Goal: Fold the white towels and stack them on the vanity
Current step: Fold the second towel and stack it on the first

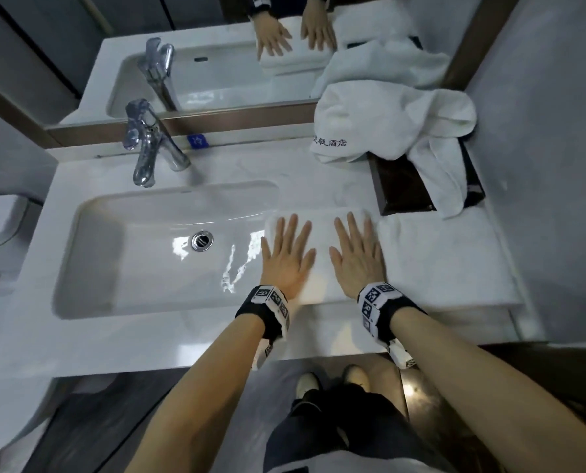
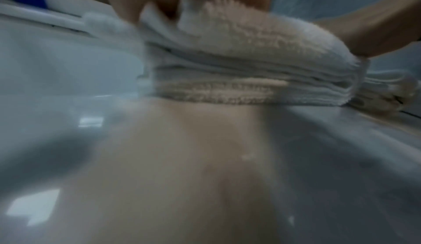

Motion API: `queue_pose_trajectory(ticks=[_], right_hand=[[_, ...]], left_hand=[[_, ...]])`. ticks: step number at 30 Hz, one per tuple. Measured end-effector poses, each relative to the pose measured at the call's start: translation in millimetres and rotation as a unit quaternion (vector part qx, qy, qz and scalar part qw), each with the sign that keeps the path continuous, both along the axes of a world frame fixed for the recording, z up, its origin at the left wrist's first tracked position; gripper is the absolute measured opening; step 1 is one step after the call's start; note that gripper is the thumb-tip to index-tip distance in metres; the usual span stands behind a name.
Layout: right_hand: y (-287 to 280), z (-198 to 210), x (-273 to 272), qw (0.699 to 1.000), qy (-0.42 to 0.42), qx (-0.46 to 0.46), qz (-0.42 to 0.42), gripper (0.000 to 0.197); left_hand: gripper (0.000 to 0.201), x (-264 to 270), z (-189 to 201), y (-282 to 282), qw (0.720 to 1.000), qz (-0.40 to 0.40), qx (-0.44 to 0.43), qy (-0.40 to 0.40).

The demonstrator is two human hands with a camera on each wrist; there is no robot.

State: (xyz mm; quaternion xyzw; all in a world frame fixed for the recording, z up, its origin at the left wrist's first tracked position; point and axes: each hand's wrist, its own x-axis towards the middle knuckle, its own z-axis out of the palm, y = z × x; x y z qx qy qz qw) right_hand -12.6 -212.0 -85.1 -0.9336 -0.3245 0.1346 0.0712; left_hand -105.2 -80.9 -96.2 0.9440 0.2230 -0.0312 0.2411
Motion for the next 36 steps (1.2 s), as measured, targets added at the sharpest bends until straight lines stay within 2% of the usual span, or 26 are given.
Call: queue_pose_trajectory(ticks=[2,4,5,6,7,8,10,11,13,15,17,22,25,27,31,36], right_hand=[[0,2,3,0.999,0.035,0.006,0.003,0.061],[-5,6,7,0.997,0.066,0.048,0.005,0.064],[-8,8,8,0.992,0.086,0.091,-0.012,0.066],[-11,10,8,0.981,0.117,0.143,-0.052,0.068],[-15,12,7,0.965,0.152,0.190,-0.103,0.071],[-17,14,7,0.947,0.179,0.222,-0.149,0.073],[-19,19,7,0.924,0.209,0.245,-0.204,0.073],[-19,22,8,0.917,0.224,0.249,-0.215,0.071],[-19,31,11,0.904,0.255,0.261,-0.223,0.062],[-24,40,15,0.889,0.268,0.290,-0.230,0.056],[-35,51,22,0.874,0.261,0.333,-0.241,0.054],[-90,78,51,0.869,0.210,0.366,-0.258,0.053],[-132,88,73,0.877,0.163,0.343,-0.294,0.051],[-156,93,87,0.889,0.122,0.314,-0.310,0.053],[-187,96,104,0.908,0.075,0.283,-0.300,0.051],[-192,83,108,0.940,0.050,0.220,-0.257,0.053]], left_hand=[[0.062,-1,0,0,0.999,0.048,-0.010,-0.015],[0.080,-3,4,-1,0.983,0.164,-0.073,-0.047],[0.092,-4,6,1,0.957,0.239,-0.150,-0.063],[0.103,-4,8,5,0.918,0.311,-0.239,-0.063],[0.108,-5,9,12,0.877,0.363,-0.313,-0.035],[0.108,-6,12,18,0.853,0.384,-0.353,0.016],[0.101,-7,21,24,0.839,0.383,-0.378,0.081],[0.095,-6,24,27,0.840,0.380,-0.379,0.073],[0.077,-4,31,27,0.839,0.378,-0.391,0.016],[0.060,-1,44,21,0.824,0.369,-0.427,-0.042],[0.053,5,57,11,0.815,0.347,-0.458,-0.080],[0.054,41,77,-31,0.866,0.273,-0.416,-0.053],[0.036,66,79,-70,0.887,0.200,-0.412,-0.055],[0.033,81,81,-96,0.893,0.177,-0.411,-0.047],[0.055,101,81,-131,0.900,0.172,-0.400,-0.013],[0.059,105,72,-144,0.916,0.174,-0.362,0.011]])
